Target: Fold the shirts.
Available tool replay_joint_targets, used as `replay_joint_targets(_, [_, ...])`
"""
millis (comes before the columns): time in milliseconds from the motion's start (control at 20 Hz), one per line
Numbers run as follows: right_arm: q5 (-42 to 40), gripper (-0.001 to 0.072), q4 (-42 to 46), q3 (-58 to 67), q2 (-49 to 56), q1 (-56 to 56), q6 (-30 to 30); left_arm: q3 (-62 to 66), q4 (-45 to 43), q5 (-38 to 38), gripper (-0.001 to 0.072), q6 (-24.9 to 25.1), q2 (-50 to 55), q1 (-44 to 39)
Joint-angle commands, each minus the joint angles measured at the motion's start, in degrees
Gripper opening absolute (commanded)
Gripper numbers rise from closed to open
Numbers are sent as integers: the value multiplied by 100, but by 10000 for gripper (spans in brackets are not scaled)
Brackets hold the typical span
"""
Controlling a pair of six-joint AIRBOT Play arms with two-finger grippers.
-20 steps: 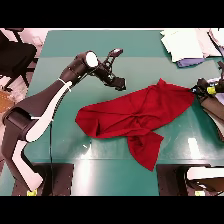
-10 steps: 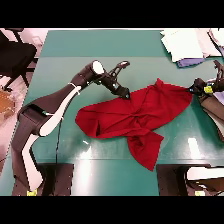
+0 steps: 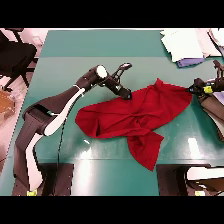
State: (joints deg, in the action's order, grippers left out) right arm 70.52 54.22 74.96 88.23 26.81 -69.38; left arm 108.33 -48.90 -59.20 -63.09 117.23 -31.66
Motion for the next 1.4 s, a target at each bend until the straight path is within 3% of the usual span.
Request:
replay_joint_targets(0, [-50, 17, -2, 0, 4, 0, -2, 17, 4, -199, 356, 24, 22, -50])
replay_joint_targets(400, [-48, 18, -2, 0, 4, 7, -2, 15, -494, -549, 350, 55, 22, -85])
replay_joint_targets(450, [-46, 18, 0, 0, 4, 7, 0, 15, -525, -535, 187, 81, 22, -83])
replay_joint_targets(500, [-48, 18, -2, 0, 4, 7, 0, 15, -525, -533, 90, 188, 22, -85])
replay_joint_targets(550, [-48, 18, -2, 0, 4, 7, 0, 17, -514, -503, 89, 186, 22, -85])
replay_joint_targets(600, [-44, 17, -2, 0, 4, 7, 0, 15, -507, -470, 25, 186, 22, -85])
replay_joint_targets(750, [2, 18, -2, 0, 4, 7, 0, 24, -490, -396, 23, 114, -20, -55])
replay_joint_targets(1000, [37, 18, -175, 0, -33, 221, 7, 748, -1097, -498, 22, -789, -632, 695])
replay_joint_targets(1250, [-146, 17, -2166, 7, -664, 595, 584, 874, -2175, -337, 22, -2100, -2087, 1775])
replay_joint_targets(1350, [-197, 18, -2658, 24, -1150, 605, 925, 874, -2312, -72, 22, -2271, -2686, 2017])
